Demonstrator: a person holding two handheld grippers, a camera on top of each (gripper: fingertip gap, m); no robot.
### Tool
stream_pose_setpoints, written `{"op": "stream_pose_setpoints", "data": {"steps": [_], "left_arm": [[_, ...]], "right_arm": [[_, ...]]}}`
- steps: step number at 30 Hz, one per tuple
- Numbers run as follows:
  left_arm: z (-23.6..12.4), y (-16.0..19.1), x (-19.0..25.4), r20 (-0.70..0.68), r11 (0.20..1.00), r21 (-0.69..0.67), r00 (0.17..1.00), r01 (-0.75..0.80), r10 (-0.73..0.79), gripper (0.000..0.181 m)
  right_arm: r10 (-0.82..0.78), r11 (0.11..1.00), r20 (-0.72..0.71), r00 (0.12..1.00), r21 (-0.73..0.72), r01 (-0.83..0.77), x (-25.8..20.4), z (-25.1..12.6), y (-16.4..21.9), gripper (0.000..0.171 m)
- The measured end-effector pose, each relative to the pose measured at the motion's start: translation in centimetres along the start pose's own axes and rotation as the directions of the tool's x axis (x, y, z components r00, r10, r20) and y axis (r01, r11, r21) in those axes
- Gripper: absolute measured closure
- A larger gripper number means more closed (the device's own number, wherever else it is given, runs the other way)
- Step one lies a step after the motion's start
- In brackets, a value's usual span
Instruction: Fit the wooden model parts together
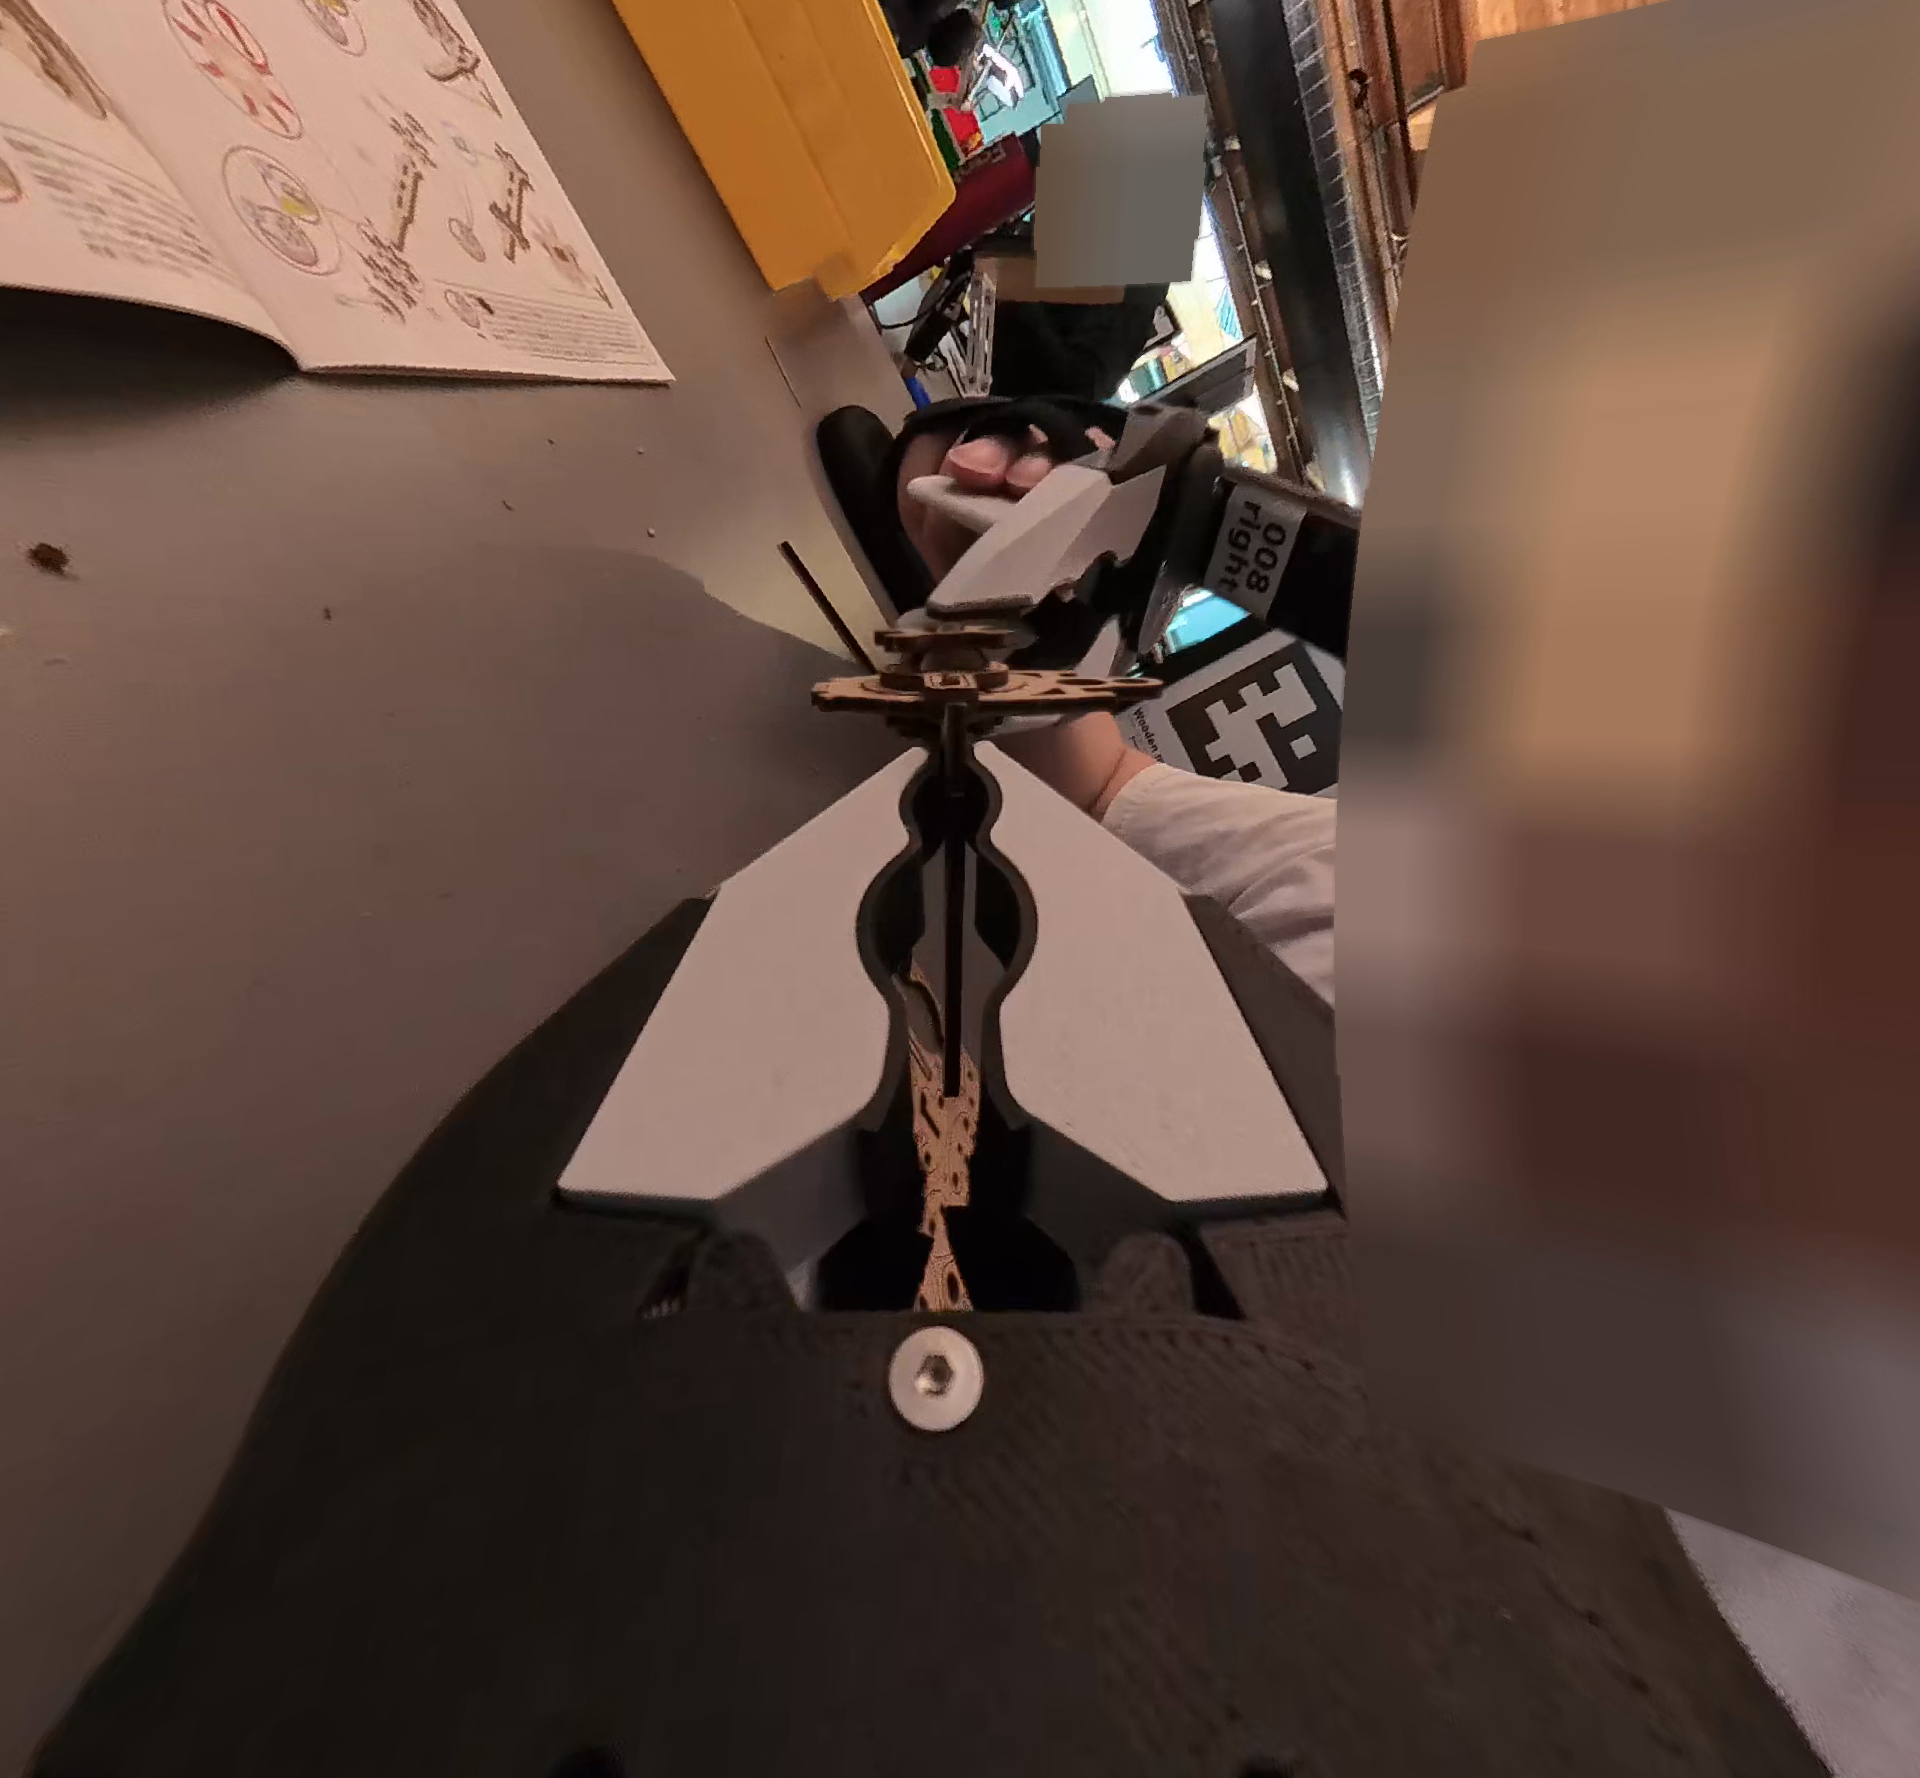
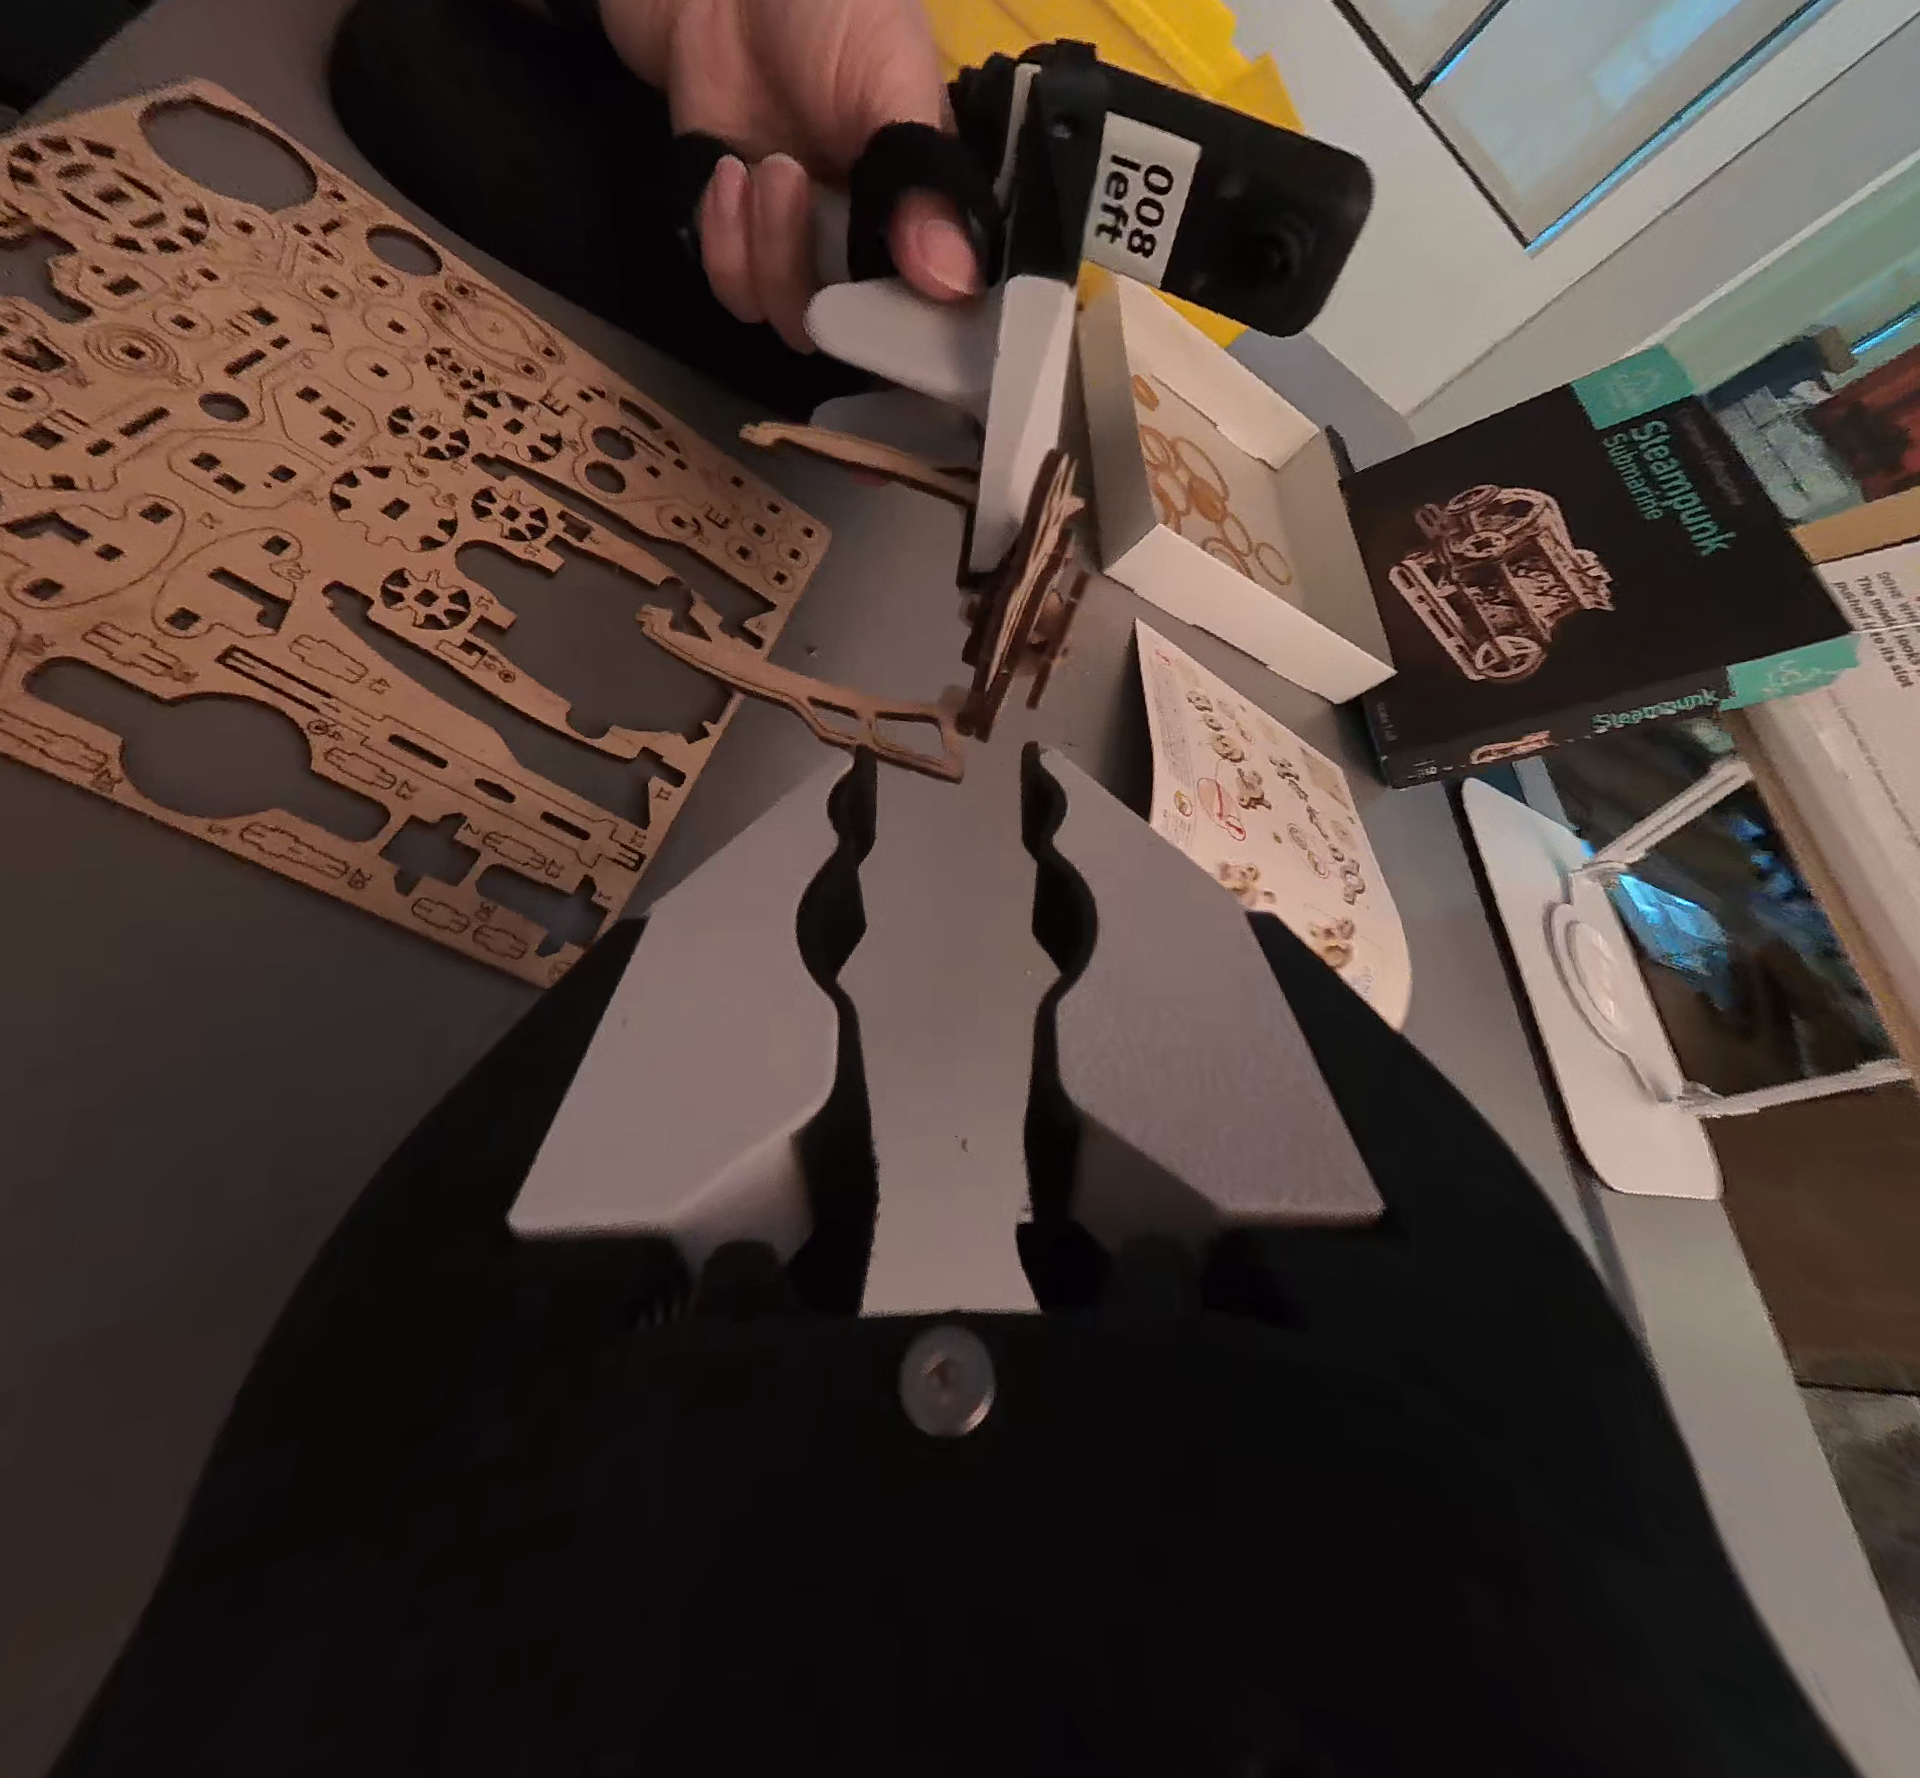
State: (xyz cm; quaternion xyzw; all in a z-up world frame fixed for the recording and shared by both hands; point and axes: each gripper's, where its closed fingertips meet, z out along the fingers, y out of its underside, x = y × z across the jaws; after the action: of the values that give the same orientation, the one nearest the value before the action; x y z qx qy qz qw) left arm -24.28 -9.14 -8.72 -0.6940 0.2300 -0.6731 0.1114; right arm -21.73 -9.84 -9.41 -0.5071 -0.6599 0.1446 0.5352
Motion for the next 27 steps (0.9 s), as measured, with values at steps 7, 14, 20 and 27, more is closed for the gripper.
{"op": "stream_pose_setpoints", "data": {"steps": [7,14,20,27], "left_arm": [[0.0,0.1,-0.7,0.057,0.999,-0.010,0.998,-0.032,0.033,0.181],[0.5,1.1,-1.4,0.099,0.997,-0.060,0.994,-0.047,0.053,0.181],[0.5,0.9,-1.5,0.096,0.999,-0.047,0.995,-0.026,0.031,0.181],[0.4,0.8,-1.6,0.093,0.999,-0.040,0.996,-0.012,0.016,0.181]], "right_arm": [[0.060,0.997,0.052,0.997,-0.041,-0.058,-0.6,0.3,0.3,0.156],[0.068,0.993,0.037,0.997,-0.095,-0.065,-0.4,0.5,1.1,0.156],[0.003,0.987,0.017,1.000,-0.160,0.000,-0.9,1.3,1.5,0.160],[-0.058,0.977,-0.020,0.998,-0.205,0.053,-0.7,1.5,1.7,0.163]]}}
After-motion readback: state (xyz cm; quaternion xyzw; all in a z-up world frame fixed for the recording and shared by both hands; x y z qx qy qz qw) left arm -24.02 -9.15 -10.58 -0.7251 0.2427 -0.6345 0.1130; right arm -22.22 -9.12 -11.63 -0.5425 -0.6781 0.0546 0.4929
